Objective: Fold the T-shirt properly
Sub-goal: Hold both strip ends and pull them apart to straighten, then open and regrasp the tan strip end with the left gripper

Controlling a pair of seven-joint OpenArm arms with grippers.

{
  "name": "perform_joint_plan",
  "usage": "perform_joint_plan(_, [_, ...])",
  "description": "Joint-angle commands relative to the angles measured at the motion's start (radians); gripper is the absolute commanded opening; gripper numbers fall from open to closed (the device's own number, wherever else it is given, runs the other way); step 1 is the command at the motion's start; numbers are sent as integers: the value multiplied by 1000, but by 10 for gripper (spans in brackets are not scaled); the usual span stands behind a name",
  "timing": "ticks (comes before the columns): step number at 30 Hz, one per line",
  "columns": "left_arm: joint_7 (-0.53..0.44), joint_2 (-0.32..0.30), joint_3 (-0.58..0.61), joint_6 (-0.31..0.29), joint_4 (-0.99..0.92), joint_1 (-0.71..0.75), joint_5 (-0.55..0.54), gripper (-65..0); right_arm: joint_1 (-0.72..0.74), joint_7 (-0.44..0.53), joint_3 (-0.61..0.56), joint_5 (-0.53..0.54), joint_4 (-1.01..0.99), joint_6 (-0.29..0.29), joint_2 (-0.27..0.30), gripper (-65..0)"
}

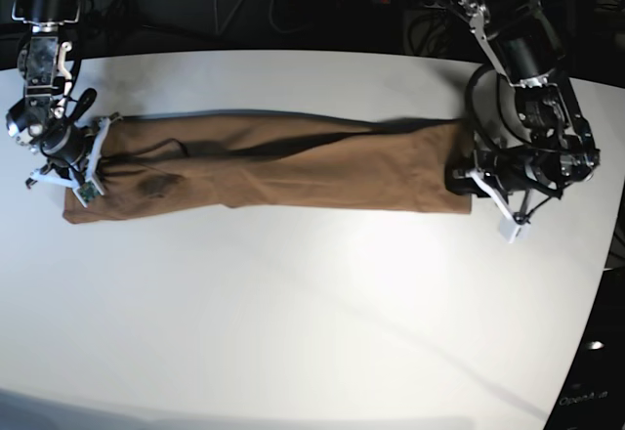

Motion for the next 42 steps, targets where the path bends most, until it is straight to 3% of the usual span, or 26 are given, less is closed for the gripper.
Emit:
perform_joint_plan(1, [-7,-20,-1,1,15,-22,-45,-598,-20,-92,-2,-50,-17,19,5,-649])
perform_joint_plan(8, [25,-57,-4,1,15,-42,-243,-341,-21,-95,-2,-50,-17,19,5,-649])
perform_joint_plan(19, [69,-203,-75,1,15,102,-290,-369,-18,-93,0,-50,-17,19,3,-649])
perform_joint_plan(26, [69,-192,-72,1,53,117,-290,-368,-21,-90,-3,-50,-17,19,-15,-649])
perform_joint_plan(29, [69,-178,-16,1,61,113,-293,-368,-21,-90,-3,-50,-17,19,-17,-649])
perform_joint_plan(33, [69,-192,54,1,61,113,-368,-366,-18,-92,-3,-50,-17,19,-17,-649])
perform_joint_plan(38, [69,-209,59,1,60,113,-416,-366,-17,-92,-3,-50,-17,19,-17,-649])
perform_joint_plan(40, [69,-210,59,1,60,113,-411,-338,-15,-92,-3,-50,-17,19,-17,-649])
perform_joint_plan(42, [69,-210,46,1,60,117,-410,-254,-15,-92,-3,-50,-17,19,-17,-649])
